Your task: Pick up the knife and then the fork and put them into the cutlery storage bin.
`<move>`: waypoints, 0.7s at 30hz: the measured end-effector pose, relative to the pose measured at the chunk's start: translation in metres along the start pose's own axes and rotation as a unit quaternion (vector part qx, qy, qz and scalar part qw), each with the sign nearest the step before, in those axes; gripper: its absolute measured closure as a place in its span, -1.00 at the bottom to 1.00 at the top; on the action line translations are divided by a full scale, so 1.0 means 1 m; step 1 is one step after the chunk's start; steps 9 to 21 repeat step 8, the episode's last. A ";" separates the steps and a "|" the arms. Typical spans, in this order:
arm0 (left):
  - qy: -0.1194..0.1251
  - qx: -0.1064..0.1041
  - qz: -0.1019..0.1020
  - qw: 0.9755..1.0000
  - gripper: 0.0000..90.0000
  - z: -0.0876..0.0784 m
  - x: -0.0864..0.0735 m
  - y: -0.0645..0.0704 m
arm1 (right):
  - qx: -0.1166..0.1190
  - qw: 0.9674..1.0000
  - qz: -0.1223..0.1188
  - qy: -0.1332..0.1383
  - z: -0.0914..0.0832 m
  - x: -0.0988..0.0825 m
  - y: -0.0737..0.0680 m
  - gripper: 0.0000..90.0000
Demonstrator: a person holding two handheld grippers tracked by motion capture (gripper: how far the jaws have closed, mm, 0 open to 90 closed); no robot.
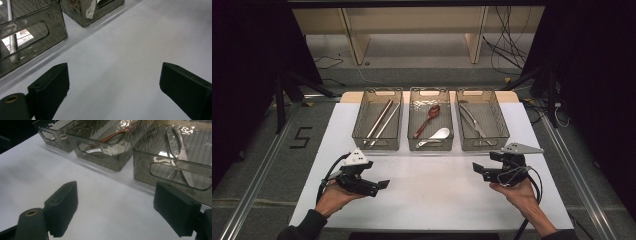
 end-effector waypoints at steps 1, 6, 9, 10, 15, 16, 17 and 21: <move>0.000 0.000 0.000 1.000 -0.81 0.000 0.000 0.000 | 0.000 1.000 -0.002 0.000 0.000 0.000 0.000 -0.54; 0.000 0.000 -0.001 1.000 -0.81 0.000 0.000 0.000 | 0.001 1.000 -0.003 0.000 0.000 0.000 -0.001 -0.54; 0.002 0.000 -0.004 1.000 -0.81 0.000 0.000 0.000 | 0.000 1.000 -0.003 0.001 0.000 0.000 -0.001 -0.54; 0.002 0.000 -0.004 1.000 -0.81 0.000 0.000 0.000 | 0.000 1.000 -0.003 0.001 0.000 0.000 -0.001 -0.54; 0.002 0.000 -0.004 1.000 -0.81 0.000 0.000 0.000 | 0.000 1.000 -0.003 0.001 0.000 0.000 -0.001 -0.54; 0.002 0.000 -0.004 1.000 -0.81 0.000 0.000 0.000 | 0.000 1.000 -0.003 0.001 0.000 0.000 -0.001 -0.54; 0.002 0.000 -0.004 1.000 -0.81 0.000 0.000 0.000 | 0.000 1.000 -0.003 0.001 0.000 0.000 -0.001 -0.54; 0.002 0.000 -0.004 1.000 -0.81 0.000 0.000 0.000 | 0.000 1.000 -0.003 0.001 0.000 0.000 -0.001 -0.54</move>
Point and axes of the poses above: each handheld gripper's, and its own axes: z roughly forward along the jaws, x roughly out of its top, y roughly to its right, the point moved 6 cm from there along z, roughly forward along the jaws, and after that the axes turned 4 degrees about -x, right-handed, at the moved point
